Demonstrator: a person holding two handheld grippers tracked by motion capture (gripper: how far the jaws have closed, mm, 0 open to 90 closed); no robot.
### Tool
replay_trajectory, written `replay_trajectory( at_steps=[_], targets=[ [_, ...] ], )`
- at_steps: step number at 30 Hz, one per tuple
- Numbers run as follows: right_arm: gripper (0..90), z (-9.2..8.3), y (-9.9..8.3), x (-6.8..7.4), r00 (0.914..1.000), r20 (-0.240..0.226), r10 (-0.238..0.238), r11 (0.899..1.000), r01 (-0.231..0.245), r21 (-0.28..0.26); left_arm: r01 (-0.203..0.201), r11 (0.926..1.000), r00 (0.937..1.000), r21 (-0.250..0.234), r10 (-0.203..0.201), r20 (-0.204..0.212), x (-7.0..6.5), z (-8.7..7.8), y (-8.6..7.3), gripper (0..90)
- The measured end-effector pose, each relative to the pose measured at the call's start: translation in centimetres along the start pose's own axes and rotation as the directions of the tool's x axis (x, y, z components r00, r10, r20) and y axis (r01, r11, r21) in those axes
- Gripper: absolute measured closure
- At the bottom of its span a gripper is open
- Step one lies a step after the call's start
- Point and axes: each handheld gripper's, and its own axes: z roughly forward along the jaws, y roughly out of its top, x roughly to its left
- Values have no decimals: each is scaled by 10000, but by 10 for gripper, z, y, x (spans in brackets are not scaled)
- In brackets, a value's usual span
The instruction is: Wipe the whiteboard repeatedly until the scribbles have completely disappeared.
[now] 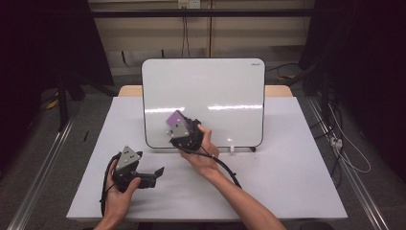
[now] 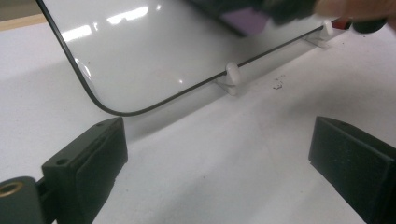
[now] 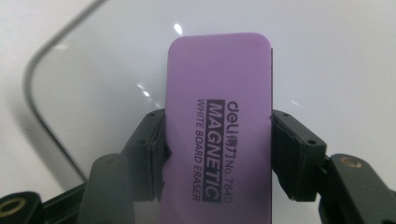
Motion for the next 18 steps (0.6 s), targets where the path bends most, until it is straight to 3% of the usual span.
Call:
replay_trajectory(
  at_steps=[5,9,14,18],
  targets=[
    [418,-7,-11,-25,9973,98,723,9974,-724,12,15,10000,10000,-36,-15,46,-1,1,0,44],
    [417,-15,-19,-35,9920,-203,1243,9916,-1250,-345,7,10000,10000,-27,-7,54,-1,1,0,44],
    [417,-27,-29,-47,9751,-910,2020,9754,-2087,-714,89,10000,9999,-22,-88,55,-1,1,0,44],
    [418,-35,-36,-54,9634,-1147,2422,9622,-2537,-994,134,9999,9999,-36,-133,91,0,1,-1,44]
  ],
)
